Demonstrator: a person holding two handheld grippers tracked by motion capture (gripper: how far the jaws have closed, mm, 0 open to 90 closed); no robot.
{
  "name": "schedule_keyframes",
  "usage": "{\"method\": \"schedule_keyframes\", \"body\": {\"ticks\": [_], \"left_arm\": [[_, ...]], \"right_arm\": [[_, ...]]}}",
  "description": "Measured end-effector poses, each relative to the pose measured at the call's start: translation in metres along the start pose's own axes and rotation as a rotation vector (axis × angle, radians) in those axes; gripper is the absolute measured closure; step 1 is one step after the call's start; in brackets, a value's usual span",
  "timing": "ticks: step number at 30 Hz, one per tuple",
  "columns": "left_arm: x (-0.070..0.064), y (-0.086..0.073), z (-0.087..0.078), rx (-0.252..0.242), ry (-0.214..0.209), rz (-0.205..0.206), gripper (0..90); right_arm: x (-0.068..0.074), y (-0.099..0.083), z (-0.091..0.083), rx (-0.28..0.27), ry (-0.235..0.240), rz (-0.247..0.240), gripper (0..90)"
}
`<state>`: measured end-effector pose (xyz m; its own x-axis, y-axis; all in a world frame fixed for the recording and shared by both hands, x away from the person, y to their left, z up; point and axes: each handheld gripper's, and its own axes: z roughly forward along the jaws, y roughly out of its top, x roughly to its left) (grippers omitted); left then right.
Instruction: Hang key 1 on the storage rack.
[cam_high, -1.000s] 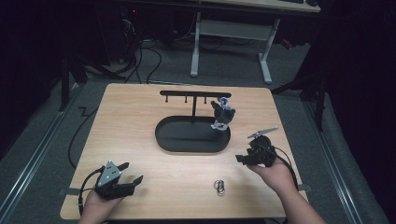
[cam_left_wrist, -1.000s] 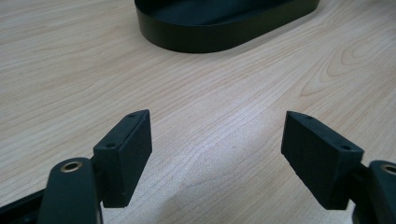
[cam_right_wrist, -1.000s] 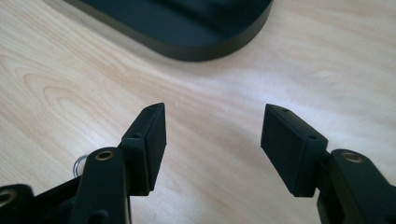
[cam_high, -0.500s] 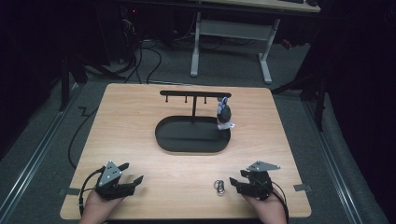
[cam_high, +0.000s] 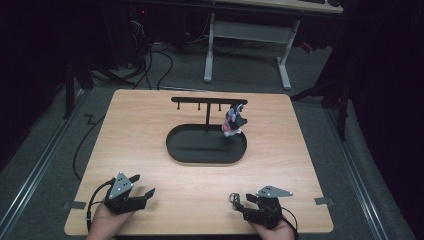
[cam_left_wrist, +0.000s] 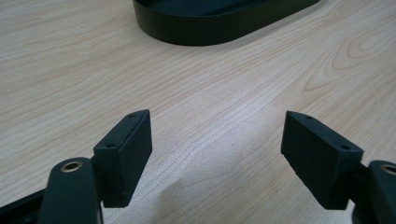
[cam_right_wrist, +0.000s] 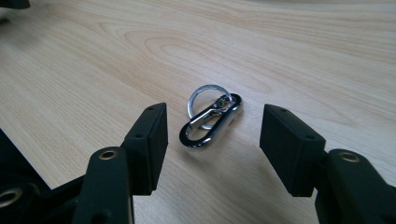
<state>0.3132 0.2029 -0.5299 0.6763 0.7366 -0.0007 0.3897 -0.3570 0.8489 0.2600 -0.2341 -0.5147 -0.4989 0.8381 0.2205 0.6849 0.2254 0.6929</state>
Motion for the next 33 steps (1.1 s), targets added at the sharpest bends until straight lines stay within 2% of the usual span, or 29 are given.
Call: {"method": "schedule_keyframes", "body": {"ticks": [4,7,11,12,15,20,21,26,33], "left_arm": [[0.001,-0.001,-0.001,-0.002,-0.001,-0.001,25.4],[0.002,-0.001,-0.003,-0.007,-0.001,-0.001,25.3],[0.003,-0.001,-0.004,-0.008,-0.002,0.000,25.4],[0.003,-0.001,-0.004,-0.008,-0.001,0.000,25.4],[0.003,0.000,-0.003,-0.009,-0.002,0.004,25.4],[0.002,0.000,-0.003,-0.006,-0.002,0.008,25.3],[0.002,0.000,-0.003,-0.007,-0.002,0.009,25.3],[0.002,0.000,-0.003,-0.007,-0.003,0.008,25.3],[0.002,0.000,-0.003,-0.006,-0.005,0.011,25.3]], "right_arm": [[0.007,0.001,0.007,0.011,-0.014,-0.014,42.6],[0.012,0.002,0.012,0.006,-0.045,-0.036,44.7],[0.014,0.001,0.013,0.004,-0.066,-0.032,46.1],[0.015,0.000,0.014,0.013,-0.090,-0.036,46.5],[0.015,-0.002,0.014,0.014,-0.107,-0.038,49.2],[0.016,-0.003,0.015,0.013,-0.113,-0.040,56.2],[0.017,-0.004,0.015,0.010,-0.123,-0.057,60.6],[0.018,-0.004,0.016,0.009,-0.148,-0.078,68.1],[0.018,-0.003,0.017,0.011,-0.155,-0.103,69.3]]}}
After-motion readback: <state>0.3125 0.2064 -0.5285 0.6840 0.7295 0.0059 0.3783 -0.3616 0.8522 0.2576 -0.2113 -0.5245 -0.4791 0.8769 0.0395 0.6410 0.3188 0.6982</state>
